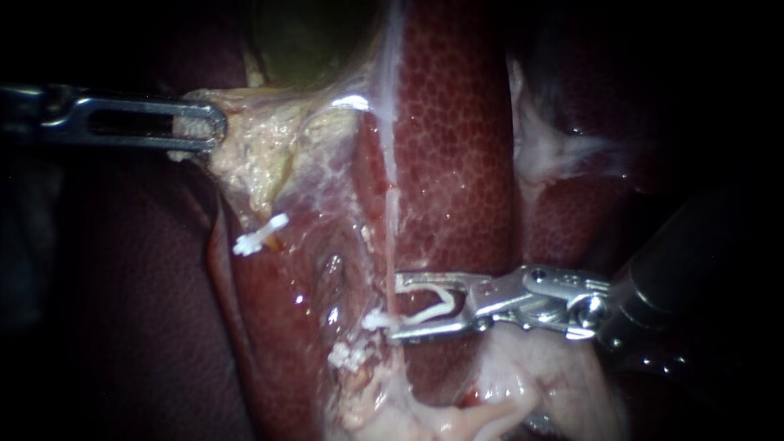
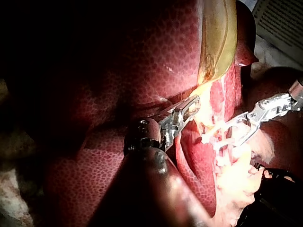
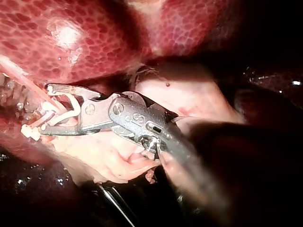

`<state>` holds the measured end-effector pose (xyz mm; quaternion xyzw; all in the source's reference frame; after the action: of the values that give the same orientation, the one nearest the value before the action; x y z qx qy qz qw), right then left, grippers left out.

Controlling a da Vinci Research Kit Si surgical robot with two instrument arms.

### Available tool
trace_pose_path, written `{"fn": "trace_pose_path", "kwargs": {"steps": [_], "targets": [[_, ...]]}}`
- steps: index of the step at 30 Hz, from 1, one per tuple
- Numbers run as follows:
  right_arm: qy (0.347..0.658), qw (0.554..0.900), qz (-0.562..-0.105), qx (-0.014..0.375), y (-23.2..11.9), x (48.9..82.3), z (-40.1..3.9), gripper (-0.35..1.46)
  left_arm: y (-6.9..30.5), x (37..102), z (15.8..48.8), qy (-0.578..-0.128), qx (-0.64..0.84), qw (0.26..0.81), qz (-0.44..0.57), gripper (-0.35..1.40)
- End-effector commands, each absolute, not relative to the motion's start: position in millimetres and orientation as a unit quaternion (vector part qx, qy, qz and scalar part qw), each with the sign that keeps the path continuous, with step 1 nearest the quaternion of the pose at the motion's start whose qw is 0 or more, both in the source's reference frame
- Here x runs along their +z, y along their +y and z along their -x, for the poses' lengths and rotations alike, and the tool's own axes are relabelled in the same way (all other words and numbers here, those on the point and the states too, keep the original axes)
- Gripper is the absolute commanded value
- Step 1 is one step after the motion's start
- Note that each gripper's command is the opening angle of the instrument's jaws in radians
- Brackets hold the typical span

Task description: Clipping second clip right tube

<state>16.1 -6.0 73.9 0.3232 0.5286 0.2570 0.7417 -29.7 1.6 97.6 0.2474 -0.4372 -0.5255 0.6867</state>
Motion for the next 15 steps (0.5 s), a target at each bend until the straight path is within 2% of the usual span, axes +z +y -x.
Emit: {"fn": "trace_pose_path", "kwargs": {"steps": [1, 15], "targets": [[0.527, 0.742, -0.325, 0.256, -6.0, 73.8, -16.4, 0.52, 1.6, 97.6, 29.8, -0.437, -0.525, 0.687, -0.247, -0.35], [0.534, 0.726, -0.351, 0.255, -6.6, 73.7, -19.4, 0.5, 1.4, 97.8, 30.0, -0.437, -0.526, 0.687, -0.246, -0.35]]}}
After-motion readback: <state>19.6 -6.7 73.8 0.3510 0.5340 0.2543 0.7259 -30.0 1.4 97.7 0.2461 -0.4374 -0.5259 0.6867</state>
